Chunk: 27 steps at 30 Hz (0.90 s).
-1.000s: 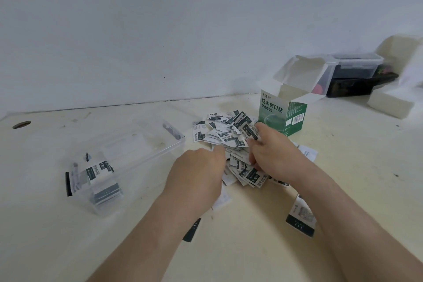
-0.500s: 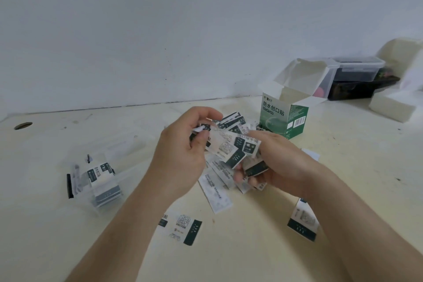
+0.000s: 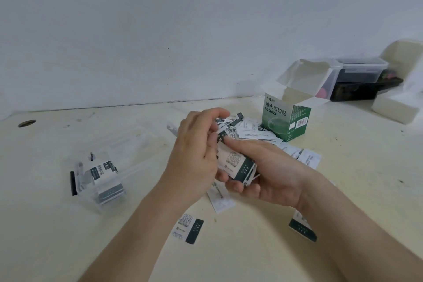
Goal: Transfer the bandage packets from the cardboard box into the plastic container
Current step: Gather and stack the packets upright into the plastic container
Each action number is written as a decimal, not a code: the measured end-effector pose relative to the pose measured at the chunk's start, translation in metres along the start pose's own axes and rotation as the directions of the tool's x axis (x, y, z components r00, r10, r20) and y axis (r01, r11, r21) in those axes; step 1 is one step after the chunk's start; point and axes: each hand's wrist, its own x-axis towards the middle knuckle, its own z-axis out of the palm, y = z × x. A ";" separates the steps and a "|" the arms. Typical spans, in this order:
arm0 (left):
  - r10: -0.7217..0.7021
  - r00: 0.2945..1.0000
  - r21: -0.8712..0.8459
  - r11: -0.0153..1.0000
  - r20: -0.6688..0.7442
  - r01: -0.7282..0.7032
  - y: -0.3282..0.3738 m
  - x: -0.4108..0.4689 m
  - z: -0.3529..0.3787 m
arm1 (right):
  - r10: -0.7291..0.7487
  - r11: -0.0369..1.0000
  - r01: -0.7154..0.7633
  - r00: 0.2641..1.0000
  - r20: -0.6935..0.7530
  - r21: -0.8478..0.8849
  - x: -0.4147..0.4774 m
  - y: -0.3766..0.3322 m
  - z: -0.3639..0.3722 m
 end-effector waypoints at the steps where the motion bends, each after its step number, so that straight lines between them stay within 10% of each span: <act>1: -0.009 1.000 -0.002 1.000 -0.022 0.009 -0.001 0.000 0.002 | -0.004 1.000 0.004 1.000 0.019 0.013 0.000 0.000 0.000; 10: -0.028 0.995 -0.201 0.978 0.095 0.047 0.004 -0.001 0.005 | 0.015 0.998 -0.025 0.986 0.168 0.057 -0.004 -0.005 -0.011; 17: 0.140 0.982 0.250 0.963 -0.125 -0.105 0.001 0.000 -0.003 | -0.027 1.000 0.027 0.980 0.195 0.000 -0.007 -0.008 -0.014; 27: -0.104 0.988 -0.022 0.995 -0.110 0.102 0.007 -0.005 0.014 | -0.200 0.980 0.189 0.895 -0.398 -0.067 0.010 -0.001 0.006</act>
